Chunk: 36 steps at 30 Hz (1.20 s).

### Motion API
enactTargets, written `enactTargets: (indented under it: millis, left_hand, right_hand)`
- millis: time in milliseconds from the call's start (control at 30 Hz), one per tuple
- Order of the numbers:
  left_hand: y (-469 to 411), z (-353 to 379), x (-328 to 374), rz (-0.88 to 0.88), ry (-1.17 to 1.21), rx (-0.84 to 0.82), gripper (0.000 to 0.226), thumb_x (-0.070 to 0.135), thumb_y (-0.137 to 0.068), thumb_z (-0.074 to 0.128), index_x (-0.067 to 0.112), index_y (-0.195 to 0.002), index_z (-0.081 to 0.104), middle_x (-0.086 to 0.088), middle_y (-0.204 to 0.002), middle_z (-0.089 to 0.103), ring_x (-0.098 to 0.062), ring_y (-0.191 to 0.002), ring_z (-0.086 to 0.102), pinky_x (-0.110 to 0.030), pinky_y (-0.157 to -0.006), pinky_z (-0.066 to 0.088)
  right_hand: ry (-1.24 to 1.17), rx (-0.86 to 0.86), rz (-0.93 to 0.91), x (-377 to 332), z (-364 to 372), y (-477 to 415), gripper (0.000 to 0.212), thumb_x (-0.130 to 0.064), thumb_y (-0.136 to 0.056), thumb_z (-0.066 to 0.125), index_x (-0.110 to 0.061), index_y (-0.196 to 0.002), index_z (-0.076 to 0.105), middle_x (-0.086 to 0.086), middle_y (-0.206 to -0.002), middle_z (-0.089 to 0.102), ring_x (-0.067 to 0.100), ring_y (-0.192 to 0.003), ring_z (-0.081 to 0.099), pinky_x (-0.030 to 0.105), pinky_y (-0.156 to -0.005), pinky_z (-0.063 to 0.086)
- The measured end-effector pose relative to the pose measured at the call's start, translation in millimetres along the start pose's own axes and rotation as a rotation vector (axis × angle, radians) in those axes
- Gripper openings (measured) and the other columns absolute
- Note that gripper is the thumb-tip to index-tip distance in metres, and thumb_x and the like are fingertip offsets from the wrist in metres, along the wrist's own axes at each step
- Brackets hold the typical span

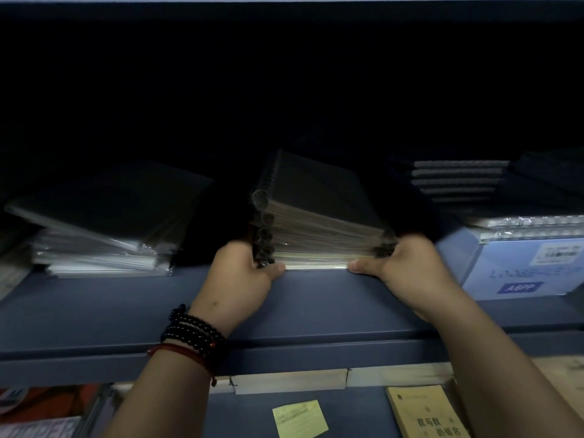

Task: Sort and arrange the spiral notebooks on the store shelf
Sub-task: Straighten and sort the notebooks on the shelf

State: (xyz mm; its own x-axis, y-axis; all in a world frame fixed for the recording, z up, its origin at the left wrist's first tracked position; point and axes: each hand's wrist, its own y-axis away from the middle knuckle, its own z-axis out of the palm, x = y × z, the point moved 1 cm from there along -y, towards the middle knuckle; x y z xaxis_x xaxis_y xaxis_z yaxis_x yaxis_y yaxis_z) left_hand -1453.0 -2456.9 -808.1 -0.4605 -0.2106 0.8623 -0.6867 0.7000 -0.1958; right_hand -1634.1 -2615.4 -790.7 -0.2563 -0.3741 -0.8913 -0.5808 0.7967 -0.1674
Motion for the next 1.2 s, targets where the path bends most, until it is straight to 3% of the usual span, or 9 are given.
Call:
enactTargets:
  millis: [167,333,433,533,633,800,967,1100,1200]
  left_hand:
    - [9.9,0.1,13.4,0.005,0.064,0.081,0.029,0.027,-0.069,0.075,0.012,-0.093,0.067,-0.004,-0.091,0.075,-0.021,-0.085,0.072,-0.044,-0.084,0.060]
    - [22.3,8.4,31.5,-0.028,0.298,0.049,0.017,0.015,-0.078,0.067,0.011,-0.077,0.051,0.009,-0.071,0.050,0.003,-0.060,0.047,-0.013,-0.058,0.040]
    - [23.8,10.8,35.6,0.010,0.378,0.002,0.015,0.017,-0.079,0.067,0.015,-0.089,0.057,0.019,-0.073,0.057,0.013,-0.066,0.050,-0.004,-0.061,0.040]
    - [19.7,12.0,38.6,0.079,0.339,0.004,0.021,0.010,-0.085,0.069,0.020,-0.101,0.062,0.024,-0.083,0.066,0.010,-0.081,0.058,-0.006,-0.072,0.046]
    - [17.5,8.6,39.9,0.156,0.305,0.023,0.036,0.012,-0.086,0.075,0.015,-0.120,0.065,0.010,-0.110,0.073,-0.001,-0.105,0.066,-0.014,-0.090,0.049]
    - [14.5,3.7,36.6,0.164,0.380,0.082,0.026,0.009,-0.088,0.075,0.010,-0.114,0.070,0.007,-0.104,0.076,-0.005,-0.099,0.070,-0.012,-0.083,0.050]
    - [10.5,-5.9,40.6,0.231,0.381,0.189,0.071,0.043,-0.084,0.076,0.013,-0.144,0.052,0.000,-0.140,0.060,-0.015,-0.131,0.056,-0.043,-0.112,0.044]
    - [9.8,-4.8,41.8,0.254,0.353,0.220,0.062,0.035,-0.087,0.074,0.017,-0.143,0.055,0.002,-0.138,0.062,-0.011,-0.128,0.058,-0.038,-0.110,0.047]
    - [6.6,-2.8,39.0,0.235,0.356,0.241,0.055,0.022,-0.088,0.074,0.015,-0.140,0.057,0.000,-0.129,0.067,0.003,-0.104,0.066,-0.016,-0.086,0.055]
  right_hand:
    - [-0.086,-0.004,-0.011,-0.3,0.1,4.8,0.041,-0.004,-0.072,0.086,-0.008,-0.109,0.070,-0.005,-0.094,0.075,0.009,-0.085,0.071,0.014,-0.075,0.055]
    - [-0.497,-0.143,-0.030,-7.7,-2.7,8.0,0.050,-0.021,-0.071,0.087,-0.002,-0.114,0.069,0.005,-0.108,0.076,0.021,-0.107,0.070,0.035,-0.099,0.049]
    - [-0.469,0.074,0.053,-13.3,7.3,6.1,0.043,-0.048,-0.084,0.068,-0.009,-0.101,0.072,-0.009,-0.088,0.075,0.015,-0.099,0.066,0.028,-0.090,0.048]
    - [-0.384,0.200,0.080,-14.5,13.2,2.1,0.081,-0.075,-0.071,0.054,-0.013,-0.123,0.066,-0.001,-0.114,0.067,0.022,-0.118,0.058,0.039,-0.109,0.042]
    - [-0.408,0.256,0.040,-20.8,13.5,-2.0,0.084,-0.067,-0.078,0.053,-0.018,-0.146,0.050,-0.002,-0.145,0.054,0.019,-0.136,0.047,0.038,-0.119,0.032]
    - [-0.343,0.189,0.007,-20.8,14.1,-5.0,0.074,-0.063,-0.086,0.051,-0.025,-0.149,0.044,-0.012,-0.144,0.047,0.005,-0.131,0.038,0.019,-0.112,0.023]
    - [-0.445,-0.039,0.013,-10.6,5.9,-4.7,0.100,-0.061,-0.057,0.087,-0.012,-0.139,0.057,-0.002,-0.135,0.064,0.015,-0.124,0.060,0.038,-0.114,0.040]
    - [-0.387,-0.021,-0.087,-4.5,5.0,-6.8,0.100,-0.055,-0.055,0.091,-0.018,-0.141,0.056,-0.008,-0.135,0.064,0.013,-0.125,0.060,0.039,-0.113,0.042]
    - [-0.331,0.042,-0.140,-5.1,10.6,-7.6,0.094,-0.054,-0.062,0.086,-0.020,-0.143,0.054,-0.008,-0.138,0.061,0.010,-0.128,0.056,0.035,-0.115,0.040]
